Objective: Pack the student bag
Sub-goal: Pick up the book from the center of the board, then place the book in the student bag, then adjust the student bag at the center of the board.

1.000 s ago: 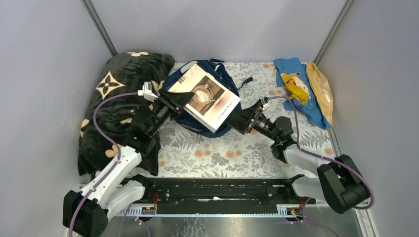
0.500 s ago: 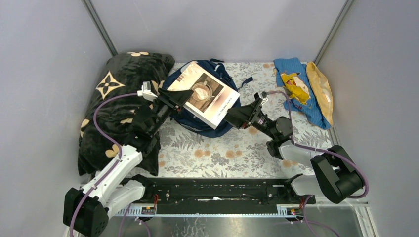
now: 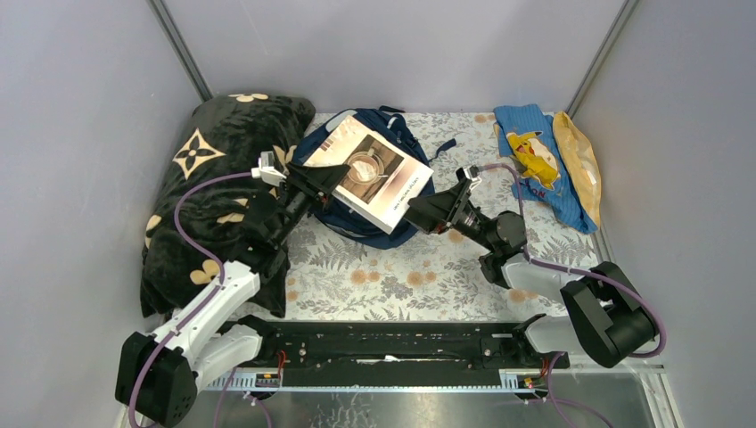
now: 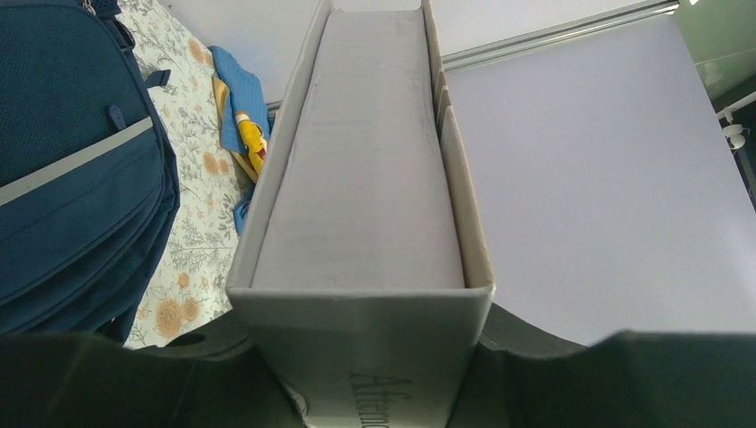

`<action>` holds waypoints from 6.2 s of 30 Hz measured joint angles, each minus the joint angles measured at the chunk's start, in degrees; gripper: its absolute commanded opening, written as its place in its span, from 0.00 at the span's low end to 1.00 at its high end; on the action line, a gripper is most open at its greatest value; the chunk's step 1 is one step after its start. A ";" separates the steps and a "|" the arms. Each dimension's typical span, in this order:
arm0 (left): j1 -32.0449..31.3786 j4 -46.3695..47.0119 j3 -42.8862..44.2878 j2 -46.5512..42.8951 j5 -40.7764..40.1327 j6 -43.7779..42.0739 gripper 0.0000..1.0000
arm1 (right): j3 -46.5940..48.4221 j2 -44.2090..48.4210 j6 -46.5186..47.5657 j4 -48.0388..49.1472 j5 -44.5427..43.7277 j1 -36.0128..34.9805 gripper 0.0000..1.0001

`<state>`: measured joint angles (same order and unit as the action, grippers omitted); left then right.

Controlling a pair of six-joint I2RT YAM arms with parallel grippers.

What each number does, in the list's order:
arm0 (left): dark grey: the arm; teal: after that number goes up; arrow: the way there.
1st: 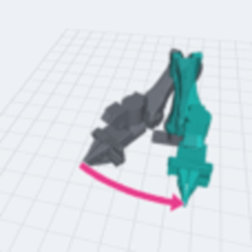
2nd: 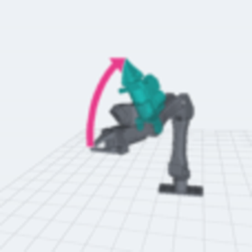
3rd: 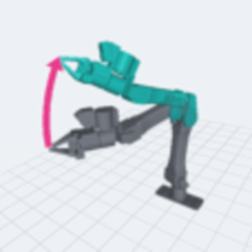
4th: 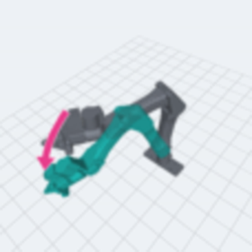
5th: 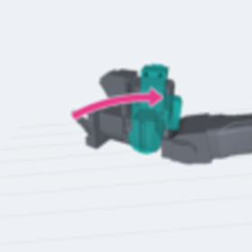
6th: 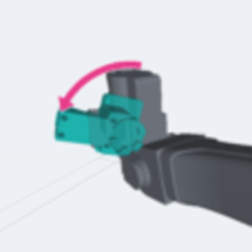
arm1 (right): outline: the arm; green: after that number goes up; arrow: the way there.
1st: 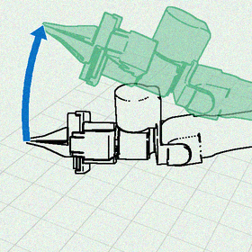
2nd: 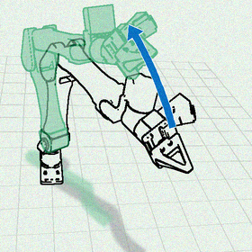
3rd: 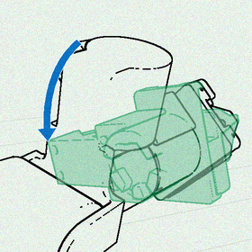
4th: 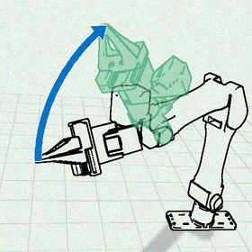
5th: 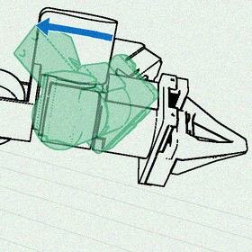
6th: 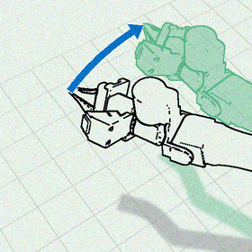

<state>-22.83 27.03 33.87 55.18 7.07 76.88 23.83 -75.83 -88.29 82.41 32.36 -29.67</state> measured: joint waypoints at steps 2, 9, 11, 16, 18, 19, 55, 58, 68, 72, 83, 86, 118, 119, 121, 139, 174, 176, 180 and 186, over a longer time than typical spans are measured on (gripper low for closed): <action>0.00 0.35 -0.20 0.00 0.02 -0.04 0.00 | 0.15 -0.09 0.28 -0.61 0.00 -0.35 1.00; -2.19 3.39 -1.62 0.33 -0.48 -0.66 0.00 | 4.50 -3.50 2.82 -3.98 -1.46 -3.69 0.65; -3.17 4.48 -1.66 0.94 -0.55 -1.77 0.00 | 4.52 -4.59 2.64 -4.28 -2.73 -4.09 0.57; -4.20 5.55 -1.66 2.82 0.00 -3.87 0.18 | 4.52 -7.76 1.11 -3.72 -4.35 -4.20 0.33; -4.15 5.62 -1.66 3.28 0.09 -3.98 0.54 | 4.46 -8.46 0.63 -2.86 -4.57 -4.17 0.32; -4.13 5.66 -1.66 3.43 0.11 -4.00 0.66 | 4.37 -8.50 0.48 -2.75 -4.76 -4.17 0.32; -30.73 -46.71 45.86 54.07 -36.54 -60.96 0.66 | 12.87 37.81 47.52 -99.95 -37.92 17.75 0.07; -30.45 -46.86 46.10 54.84 -38.07 -61.20 0.66 | 12.87 37.53 47.63 -99.91 -37.73 17.75 0.07; -29.77 -47.82 47.21 57.70 -38.34 -61.27 0.00 | 12.87 36.39 47.54 -99.67 -36.65 17.75 0.07; -28.09 -50.73 49.99 57.64 -37.79 -61.22 0.00 | 12.83 36.06 47.63 -98.51 -33.90 17.75 0.09; -18.23 -56.30 55.60 43.65 -29.68 -59.71 0.00 | 11.02 32.41 46.80 -87.41 -19.34 17.79 0.08; -13.66 -56.17 58.25 38.95 -27.12 -58.18 0.00 | 9.66 31.34 44.24 -82.53 -16.11 17.73 0.08; -7.52 -47.15 45.13 24.57 -7.06 -50.38 0.00 | 30.16 -32.37 14.43 -39.58 -22.49 -7.32 0.06; -7.50 -46.51 44.22 23.85 -6.19 -50.34 0.00 | 32.72 -34.32 14.14 -40.00 -23.89 -8.13 0.06; -7.50 -45.51 42.71 22.75 -4.46 -50.16 0.00 | 37.29 -37.77 13.66 -40.89 -25.81 -9.25 0.08; -7.50 -40.17 33.77 16.65 -4.96 -43.39 0.00 | 38.14 -39.34 14.16 -39.36 -27.34 -10.12 1.00; -13.94 -49.11 45.59 40.92 5.29 -46.29 0.84 | 13.79 15.39 51.49 -84.54 -34.62 9.97 1.00; -9.29 -49.05 40.89 34.16 0.83 -43.82 0.85 | 17.68 9.97 52.06 -84.08 -34.32 10.08 1.00; -2.51 -49.22 31.39 26.08 -9.99 -38.71 0.84 | 29.88 -4.66 52.74 -83.82 -30.58 11.72 1.00; 0.59 -47.52 17.25 26.34 -14.95 -34.95 0.82 | 40.09 -23.45 52.63 -81.99 -22.71 16.22 0.83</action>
<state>-22.24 -20.49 51.11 81.52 -7.88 41.93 63.92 -99.29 -35.66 0.43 9.65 -13.45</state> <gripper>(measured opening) 0.824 0.911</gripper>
